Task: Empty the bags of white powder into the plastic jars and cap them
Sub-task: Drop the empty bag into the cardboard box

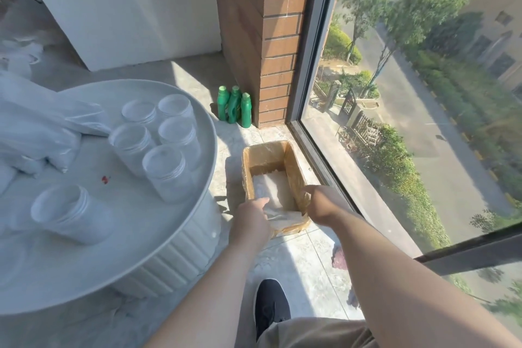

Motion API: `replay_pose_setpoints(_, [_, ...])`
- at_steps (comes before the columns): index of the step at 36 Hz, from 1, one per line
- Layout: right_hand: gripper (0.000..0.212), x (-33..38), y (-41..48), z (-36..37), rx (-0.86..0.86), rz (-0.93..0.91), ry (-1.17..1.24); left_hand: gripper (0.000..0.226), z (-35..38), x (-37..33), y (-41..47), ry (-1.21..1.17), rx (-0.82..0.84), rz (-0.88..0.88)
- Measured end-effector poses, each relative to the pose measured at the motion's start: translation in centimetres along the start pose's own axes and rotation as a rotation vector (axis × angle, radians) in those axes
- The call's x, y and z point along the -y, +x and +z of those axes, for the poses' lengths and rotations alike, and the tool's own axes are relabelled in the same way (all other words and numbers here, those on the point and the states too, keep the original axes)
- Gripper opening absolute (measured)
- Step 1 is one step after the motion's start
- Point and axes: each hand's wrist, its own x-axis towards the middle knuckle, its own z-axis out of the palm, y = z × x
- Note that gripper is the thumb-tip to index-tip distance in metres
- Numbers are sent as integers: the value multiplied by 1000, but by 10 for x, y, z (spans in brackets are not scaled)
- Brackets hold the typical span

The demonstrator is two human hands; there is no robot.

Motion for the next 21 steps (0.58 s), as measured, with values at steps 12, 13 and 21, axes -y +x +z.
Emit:
replay_pose_setpoints(12, [42,70,-32,-61,-136,-25,-78,41,-58,-38,-41,-115,-185,210])
replay_pose_setpoints(13, [39,80,-36,-68,-189,-27,-56,38,-66,-42,-48,-138,-209,253])
replay_pose_setpoints(21, [33,172,-92,-96,-355,-215,137,27,-144,-41,-100,-278,-606,510])
